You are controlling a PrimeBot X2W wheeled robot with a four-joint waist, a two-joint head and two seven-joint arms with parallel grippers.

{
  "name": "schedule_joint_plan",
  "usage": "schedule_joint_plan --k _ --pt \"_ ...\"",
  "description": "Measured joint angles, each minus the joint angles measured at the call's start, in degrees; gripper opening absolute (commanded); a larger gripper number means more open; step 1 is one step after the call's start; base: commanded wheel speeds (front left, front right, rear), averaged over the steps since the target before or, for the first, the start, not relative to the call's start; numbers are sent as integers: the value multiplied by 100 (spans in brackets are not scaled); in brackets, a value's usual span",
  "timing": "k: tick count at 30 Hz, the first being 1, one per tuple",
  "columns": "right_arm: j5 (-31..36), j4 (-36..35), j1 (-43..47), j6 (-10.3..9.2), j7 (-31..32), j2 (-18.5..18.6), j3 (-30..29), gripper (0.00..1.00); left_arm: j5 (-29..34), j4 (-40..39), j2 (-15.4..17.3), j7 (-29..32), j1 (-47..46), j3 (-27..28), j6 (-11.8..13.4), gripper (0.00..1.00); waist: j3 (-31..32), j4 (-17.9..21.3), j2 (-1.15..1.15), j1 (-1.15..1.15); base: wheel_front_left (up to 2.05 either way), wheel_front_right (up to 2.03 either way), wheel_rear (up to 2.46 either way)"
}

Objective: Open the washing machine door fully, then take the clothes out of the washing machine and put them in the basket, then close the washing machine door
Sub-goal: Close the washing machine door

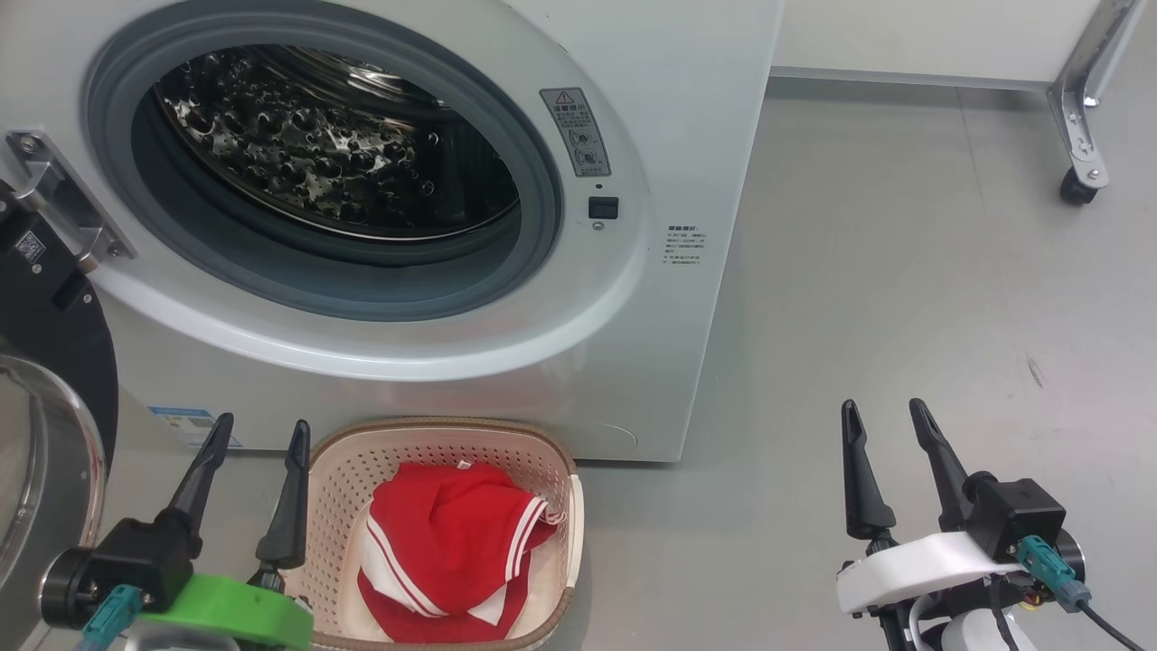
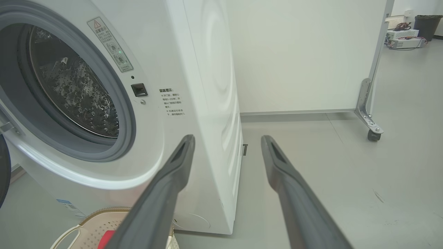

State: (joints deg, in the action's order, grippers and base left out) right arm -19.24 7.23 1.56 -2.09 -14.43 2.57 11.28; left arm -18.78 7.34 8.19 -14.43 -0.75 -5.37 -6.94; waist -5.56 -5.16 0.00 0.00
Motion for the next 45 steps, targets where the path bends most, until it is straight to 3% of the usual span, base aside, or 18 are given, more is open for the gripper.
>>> schedule_joint_plan --k 26,45 --pt "0 26 0 2 0 0 23 100 4 -43 -11 0 76 -57 -25 100 -13 -6 0 0 -5 5 0" --pt "0 35 -1 2 0 0 37 100 -30 -46 -5 0 79 -125 -25 100 -23 -1 0 0 -69 69 0"
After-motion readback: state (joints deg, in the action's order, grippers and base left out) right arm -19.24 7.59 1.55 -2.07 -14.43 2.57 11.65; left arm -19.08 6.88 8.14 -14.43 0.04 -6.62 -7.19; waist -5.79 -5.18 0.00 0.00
